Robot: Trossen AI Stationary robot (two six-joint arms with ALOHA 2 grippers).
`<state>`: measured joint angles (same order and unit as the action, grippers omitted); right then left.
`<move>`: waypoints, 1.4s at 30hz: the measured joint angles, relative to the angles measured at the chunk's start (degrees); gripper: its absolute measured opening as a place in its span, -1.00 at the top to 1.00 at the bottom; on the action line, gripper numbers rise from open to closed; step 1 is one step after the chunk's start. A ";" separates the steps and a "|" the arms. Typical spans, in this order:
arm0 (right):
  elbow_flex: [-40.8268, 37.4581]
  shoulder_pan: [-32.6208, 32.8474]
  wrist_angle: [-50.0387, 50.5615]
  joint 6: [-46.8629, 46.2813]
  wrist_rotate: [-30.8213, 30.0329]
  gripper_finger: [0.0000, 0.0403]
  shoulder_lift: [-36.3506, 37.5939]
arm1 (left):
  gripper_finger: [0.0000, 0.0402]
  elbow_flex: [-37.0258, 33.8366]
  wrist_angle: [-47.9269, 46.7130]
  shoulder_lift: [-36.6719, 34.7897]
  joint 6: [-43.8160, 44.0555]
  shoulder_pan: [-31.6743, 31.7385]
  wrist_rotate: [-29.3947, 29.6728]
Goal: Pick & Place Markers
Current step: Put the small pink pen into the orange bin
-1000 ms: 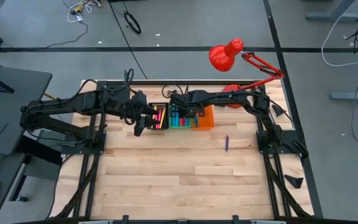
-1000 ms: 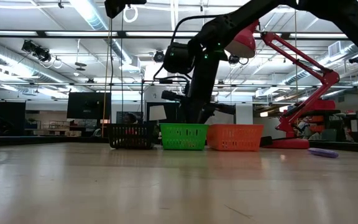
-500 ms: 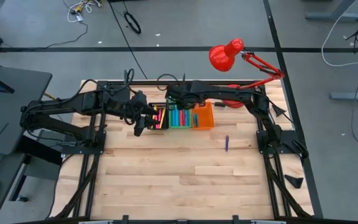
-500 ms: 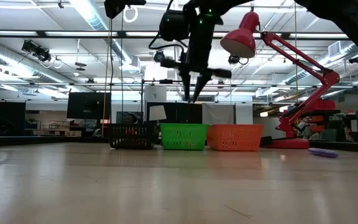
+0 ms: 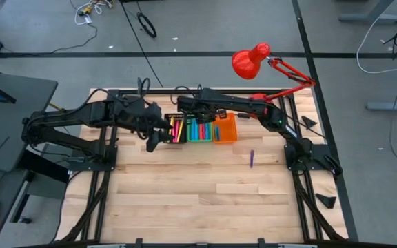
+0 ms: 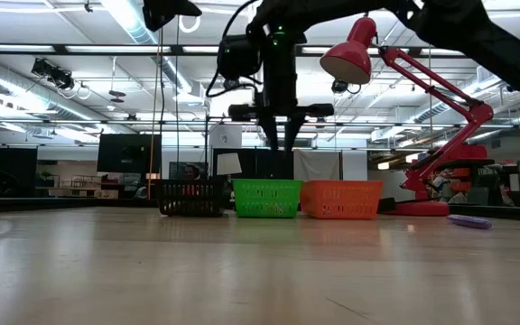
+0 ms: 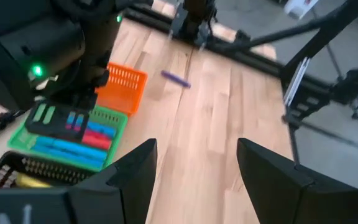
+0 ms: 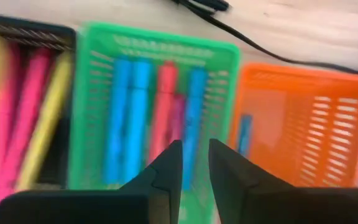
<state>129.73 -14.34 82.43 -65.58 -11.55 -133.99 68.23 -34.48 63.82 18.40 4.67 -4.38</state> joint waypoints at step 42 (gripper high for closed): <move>-4.65 0.97 -5.09 6.98 4.11 0.62 -4.24 | -0.14 -16.15 2.07 -44.59 -8.14 0.04 15.13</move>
<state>125.08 -13.37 77.33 -58.60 -7.44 -138.23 52.07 -32.41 19.23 10.26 4.71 10.74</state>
